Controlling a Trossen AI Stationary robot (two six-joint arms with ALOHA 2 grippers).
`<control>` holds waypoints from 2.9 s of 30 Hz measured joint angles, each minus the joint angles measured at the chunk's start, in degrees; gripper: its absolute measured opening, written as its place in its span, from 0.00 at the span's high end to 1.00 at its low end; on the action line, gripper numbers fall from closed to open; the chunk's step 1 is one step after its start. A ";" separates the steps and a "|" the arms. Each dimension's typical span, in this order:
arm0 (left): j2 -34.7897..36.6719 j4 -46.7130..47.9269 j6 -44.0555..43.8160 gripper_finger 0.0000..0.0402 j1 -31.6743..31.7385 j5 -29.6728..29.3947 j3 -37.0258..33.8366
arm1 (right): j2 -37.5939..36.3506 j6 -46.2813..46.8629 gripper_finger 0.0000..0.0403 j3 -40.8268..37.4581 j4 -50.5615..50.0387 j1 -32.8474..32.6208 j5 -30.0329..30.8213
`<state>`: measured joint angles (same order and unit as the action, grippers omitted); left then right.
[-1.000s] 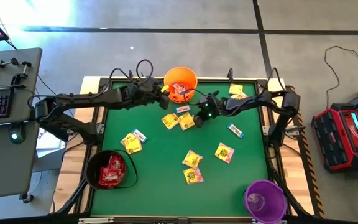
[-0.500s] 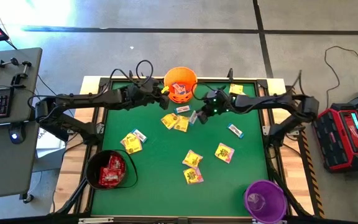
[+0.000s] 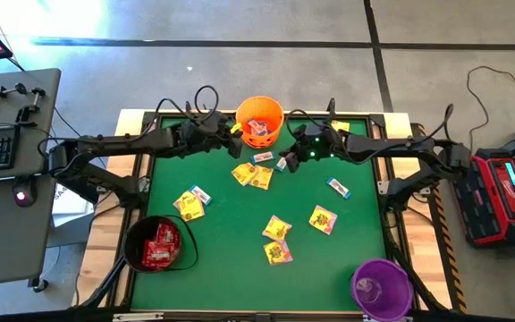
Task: Sort candy by brand, put in halloween buckets
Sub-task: Put the white chocolate into the orange bucket
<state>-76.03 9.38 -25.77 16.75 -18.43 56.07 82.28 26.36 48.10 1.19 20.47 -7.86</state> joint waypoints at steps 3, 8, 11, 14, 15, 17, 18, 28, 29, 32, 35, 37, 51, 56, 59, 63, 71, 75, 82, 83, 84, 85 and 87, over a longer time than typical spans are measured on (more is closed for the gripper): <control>0.02 0.02 -0.08 0.79 0.00 0.74 0.00 | 0.04 -2.73 0.97 0.00 -3.95 0.79 -0.24; 0.00 0.11 -0.56 0.79 0.00 1.41 0.00 | 1.52 -5.73 0.80 -0.02 -10.15 3.12 1.39; 0.00 0.19 -0.58 0.79 0.00 1.41 0.00 | 4.37 -2.93 0.65 -0.02 -9.36 4.32 1.36; 0.00 0.27 -0.98 0.79 0.00 1.39 0.00 | 8.77 4.80 0.52 -0.02 -8.51 5.11 1.92; 0.00 0.27 -1.17 0.79 0.00 1.39 0.00 | 10.30 7.84 0.48 -0.04 -8.53 5.30 2.15; 0.00 0.27 -1.65 0.79 0.00 1.39 0.00 | 13.03 13.70 0.41 -0.05 -8.02 5.42 3.32; 0.00 0.27 -1.80 0.79 0.00 1.39 0.00 | 14.21 16.44 0.39 -0.05 -7.67 5.44 3.65; -0.02 0.82 -2.13 0.79 0.00 1.37 0.00 | 18.21 25.01 0.35 0.08 -2.37 5.25 8.76; -0.02 0.99 -2.12 0.79 0.00 1.37 0.00 | 18.25 24.58 0.35 0.15 -2.28 5.45 9.13; -0.03 1.47 -2.12 0.79 0.00 1.36 0.00 | 19.44 22.19 0.36 1.35 -2.80 5.94 9.91; -0.02 1.96 -2.11 0.79 0.00 1.34 0.00 | 21.97 19.09 0.37 3.76 -5.22 6.08 10.41; -0.02 2.00 -2.12 0.79 0.00 1.35 0.00 | 23.48 17.01 0.39 5.62 -7.85 6.03 10.86; -0.03 3.26 -2.63 0.79 -0.56 1.35 0.00 | 25.11 -5.44 0.70 14.17 -21.49 8.24 9.24; -0.04 3.37 -2.61 0.79 -0.68 1.45 0.00 | 25.16 -17.85 0.78 17.24 -31.35 9.92 2.49; -0.04 3.42 -2.61 0.79 -0.68 1.48 0.00 | 25.20 -22.64 0.81 18.27 -35.94 10.31 -1.69; -0.03 3.49 -2.61 0.79 -0.70 1.59 0.00 | 25.08 -25.82 0.85 18.53 -40.67 9.96 -4.81; -0.04 3.49 -2.57 0.79 -0.70 1.64 0.00 | 20.69 -27.24 0.86 18.44 -42.81 6.94 -2.64; -0.02 3.53 -2.57 0.79 -0.70 1.70 0.00 | 18.89 -24.38 0.84 18.47 -43.31 4.93 0.01; -0.04 3.77 -2.55 0.79 -0.70 1.83 0.00 | 19.04 -25.19 0.63 18.49 -41.71 -0.56 4.23; -0.04 3.80 -2.55 0.79 -0.70 1.83 0.00 | 19.30 -25.20 0.59 18.49 -41.10 -1.23 6.14; -0.03 3.89 -2.55 0.79 -0.70 1.83 0.00 | 19.66 -24.99 0.55 18.49 -40.10 -1.75 7.28; -0.03 4.04 -2.55 0.79 -0.70 1.83 0.00 | 19.91 -24.54 0.52 18.49 -39.15 -1.99 7.87; -0.03 4.44 -2.55 0.79 -0.90 1.81 0.00 | 20.91 -23.78 0.47 18.49 -38.50 -1.88 8.24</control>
<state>-76.06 13.82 -28.32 15.85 -16.62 56.07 103.19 2.58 66.59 -37.31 18.59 0.39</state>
